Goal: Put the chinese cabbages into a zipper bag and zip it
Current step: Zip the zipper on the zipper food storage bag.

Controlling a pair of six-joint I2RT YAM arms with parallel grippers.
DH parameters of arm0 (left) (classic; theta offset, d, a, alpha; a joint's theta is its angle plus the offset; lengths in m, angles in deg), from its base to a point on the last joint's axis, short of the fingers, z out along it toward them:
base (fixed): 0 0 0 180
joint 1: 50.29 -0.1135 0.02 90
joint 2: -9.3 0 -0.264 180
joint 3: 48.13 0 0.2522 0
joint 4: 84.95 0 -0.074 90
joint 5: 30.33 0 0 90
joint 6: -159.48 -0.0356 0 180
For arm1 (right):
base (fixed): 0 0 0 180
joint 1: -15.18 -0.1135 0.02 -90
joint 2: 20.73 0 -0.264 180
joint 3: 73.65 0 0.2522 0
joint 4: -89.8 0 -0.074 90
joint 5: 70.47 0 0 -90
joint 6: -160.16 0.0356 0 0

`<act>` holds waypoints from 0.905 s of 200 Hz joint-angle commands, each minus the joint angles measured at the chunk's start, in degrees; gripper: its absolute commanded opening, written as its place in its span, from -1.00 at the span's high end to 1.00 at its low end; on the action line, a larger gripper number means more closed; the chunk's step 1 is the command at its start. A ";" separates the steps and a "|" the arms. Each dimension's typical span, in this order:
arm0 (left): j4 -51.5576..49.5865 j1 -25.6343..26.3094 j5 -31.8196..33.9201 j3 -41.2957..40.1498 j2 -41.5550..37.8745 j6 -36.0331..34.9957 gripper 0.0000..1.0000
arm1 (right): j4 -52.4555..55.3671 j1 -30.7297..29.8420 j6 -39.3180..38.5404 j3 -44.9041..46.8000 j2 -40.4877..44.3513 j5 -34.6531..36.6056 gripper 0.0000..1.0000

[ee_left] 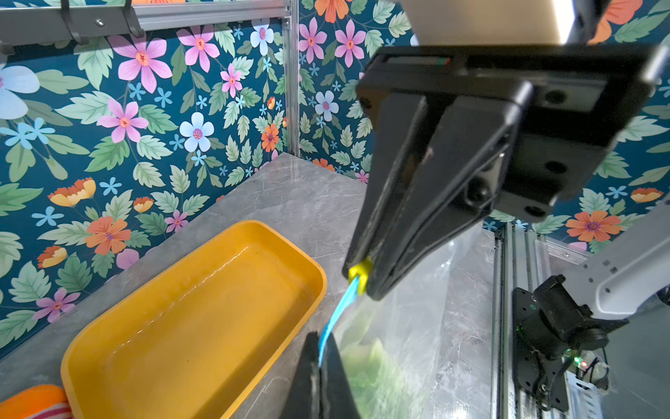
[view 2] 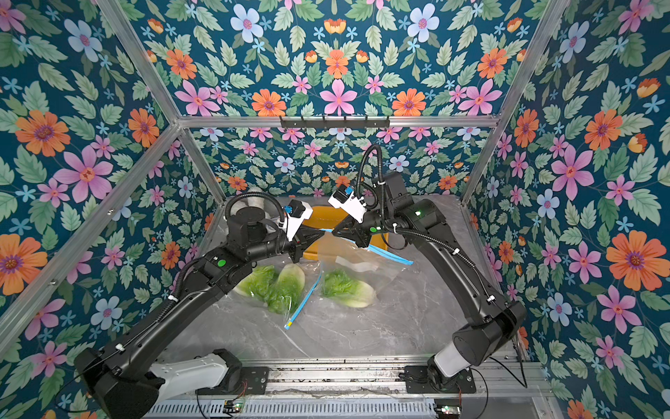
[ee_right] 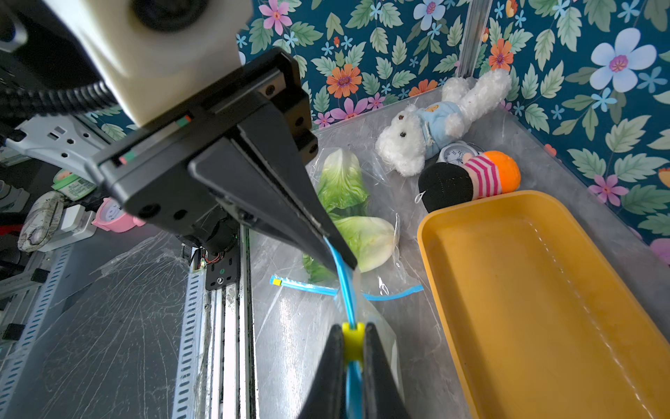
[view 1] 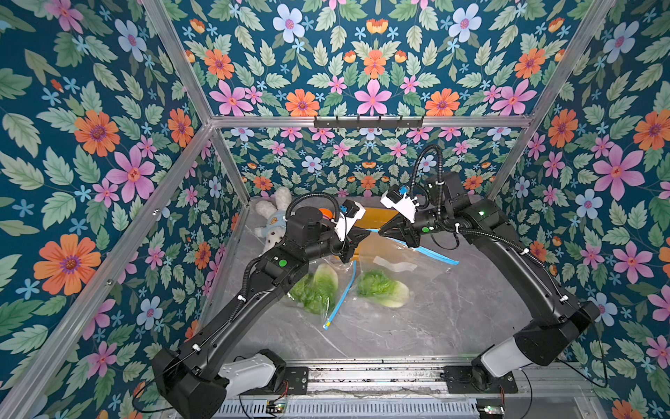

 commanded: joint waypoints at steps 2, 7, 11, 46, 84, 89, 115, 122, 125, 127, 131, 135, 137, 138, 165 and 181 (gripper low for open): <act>-0.76 -1.58 7.97 -0.32 -0.72 1.96 1.00 | 4.43 1.51 1.17 1.65 1.76 4.67 0.87; -0.76 -1.69 8.23 -0.48 -0.81 2.11 1.00 | 4.22 1.74 1.47 2.21 2.12 4.66 0.87; -0.84 -1.78 8.46 -0.50 -0.84 2.16 1.00 | 4.05 1.94 1.68 2.65 2.46 4.70 0.87; -1.20 -2.39 10.36 -0.76 -1.28 2.73 1.00 | 2.41 3.31 3.71 6.39 5.31 4.92 0.87; -1.98 -3.03 12.13 -0.33 -1.10 3.47 1.00 | 2.19 4.74 5.59 9.87 8.37 5.61 0.87; -2.09 -3.11 12.92 -0.33 -1.14 3.61 1.00 | 2.08 4.96 5.86 10.26 8.84 5.98 0.87; -2.65 -3.76 14.88 -0.05 -0.91 4.29 1.00 | 2.13 6.11 7.11 12.71 11.29 7.58 0.87; -2.86 -3.97 14.90 0.02 -0.81 4.38 1.00 | 2.24 6.47 7.44 13.41 12.01 7.73 0.87; -2.91 -4.06 15.02 0.09 -0.77 4.44 1.00 | 2.22 6.49 7.58 13.72 12.24 7.73 0.87; -3.02 -4.08 15.11 0.11 -0.74 4.51 1.00 | 2.08 6.62 7.68 13.93 12.39 7.73 0.87; -3.07 -4.17 15.29 0.20 -0.62 4.63 1.00 | 2.03 6.79 7.92 14.41 12.82 7.96 0.87; -3.27 -4.30 15.42 0.31 -0.56 4.78 1.00 | 1.97 6.91 8.19 14.82 13.29 8.37 0.87; -3.35 -4.34 15.48 0.36 -0.49 4.84 1.00 | 2.06 6.97 8.29 15.00 13.57 8.64 0.87; -3.39 -4.39 15.50 0.37 -0.52 4.86 1.00 | 2.09 7.00 8.32 15.09 13.63 8.71 0.87; -3.46 -5.01 17.13 0.37 -0.43 5.71 1.00 | 2.81 7.46 9.87 17.22 16.53 10.57 0.86; -3.35 -5.48 17.28 0.46 -0.11 6.44 1.00 | 3.71 7.48 10.63 18.19 17.96 11.94 0.86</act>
